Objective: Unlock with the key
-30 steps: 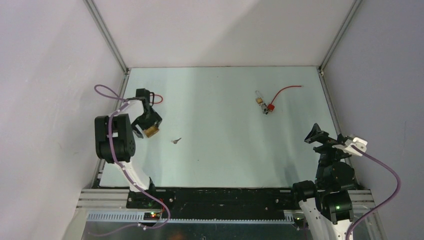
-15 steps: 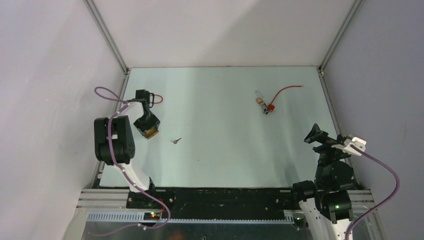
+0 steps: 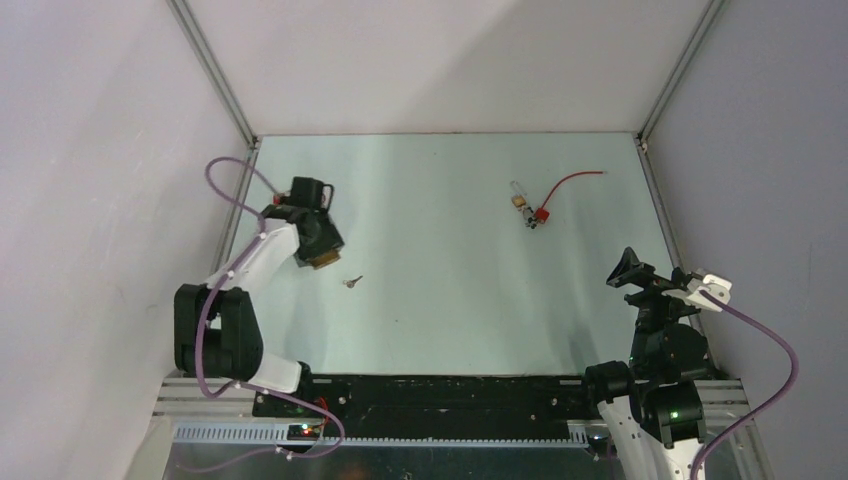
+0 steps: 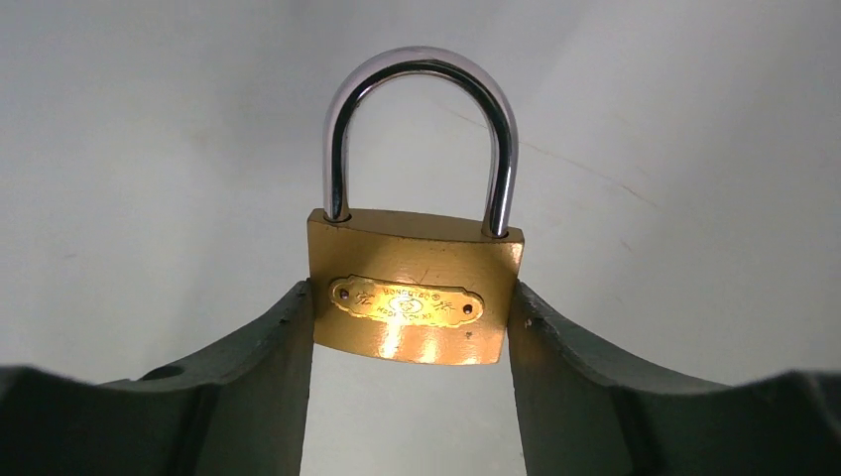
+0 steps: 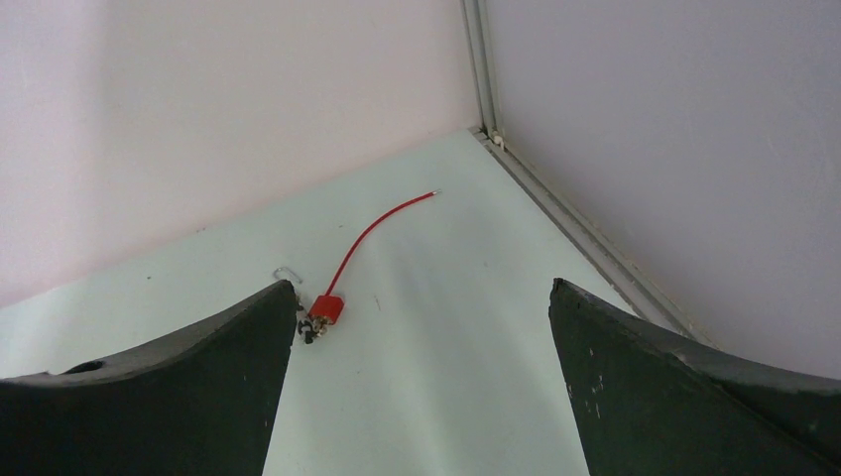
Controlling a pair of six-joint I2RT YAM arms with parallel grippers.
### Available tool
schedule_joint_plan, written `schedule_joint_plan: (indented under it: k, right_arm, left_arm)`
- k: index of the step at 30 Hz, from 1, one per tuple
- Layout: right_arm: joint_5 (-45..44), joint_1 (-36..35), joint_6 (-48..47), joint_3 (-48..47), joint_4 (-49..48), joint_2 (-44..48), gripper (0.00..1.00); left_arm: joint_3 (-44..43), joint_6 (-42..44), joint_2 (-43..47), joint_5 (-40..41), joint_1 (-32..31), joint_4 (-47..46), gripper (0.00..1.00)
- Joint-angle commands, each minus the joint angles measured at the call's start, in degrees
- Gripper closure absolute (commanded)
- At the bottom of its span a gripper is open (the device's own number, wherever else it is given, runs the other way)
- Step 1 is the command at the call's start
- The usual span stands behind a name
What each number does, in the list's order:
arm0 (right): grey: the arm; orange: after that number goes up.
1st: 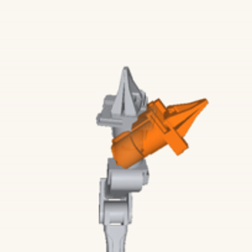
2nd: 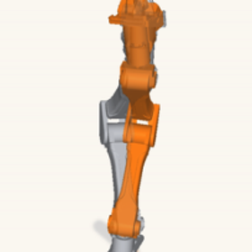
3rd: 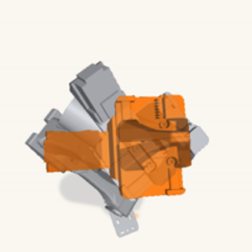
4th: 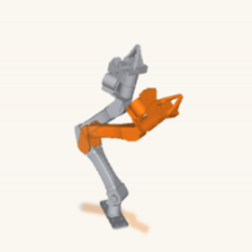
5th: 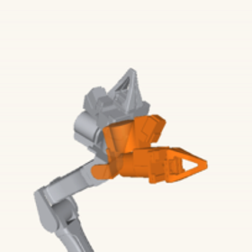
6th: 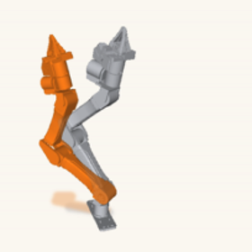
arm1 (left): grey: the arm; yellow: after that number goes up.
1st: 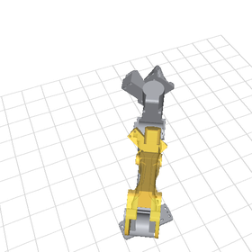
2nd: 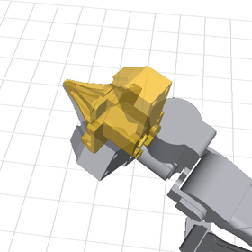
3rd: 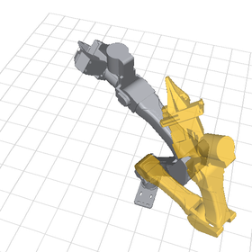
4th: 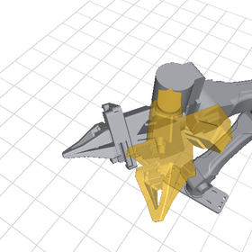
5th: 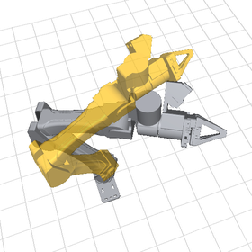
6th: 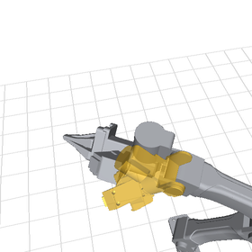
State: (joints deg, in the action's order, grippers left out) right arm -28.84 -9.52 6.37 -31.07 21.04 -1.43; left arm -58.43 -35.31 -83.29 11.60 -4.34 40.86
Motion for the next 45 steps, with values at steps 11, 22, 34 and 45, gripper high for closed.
schedule_joint_plan:
  k: [11,22,34,45]
  right_arm:
    - [3.7,-0.2,-0.7,0.0,-2.4,-0.5,0.00]
    - [5.4,-1.2,-1.1,0.0,-2.2,-2.1,0.00]
    - [6.1,-1.8,-1.2,-0.1,-2.4,-2.8,0.00]
    - [6.9,-3.1,-1.5,-0.2,-3.3,-6.6,0.00]
  left_arm:
    - [-15.0,-6.8,-15.7,-3.5,-27.7,-1.4,0.69]
    - [-19.7,-10.1,-24.7,-0.7,-31.9,-1.5,0.30]
    - [-10.9,4.5,-8.7,-2.2,-24.9,1.2,0.12]
    - [-8.4,21.0,-11.7,-5.6,-13.4,5.4,0.31]
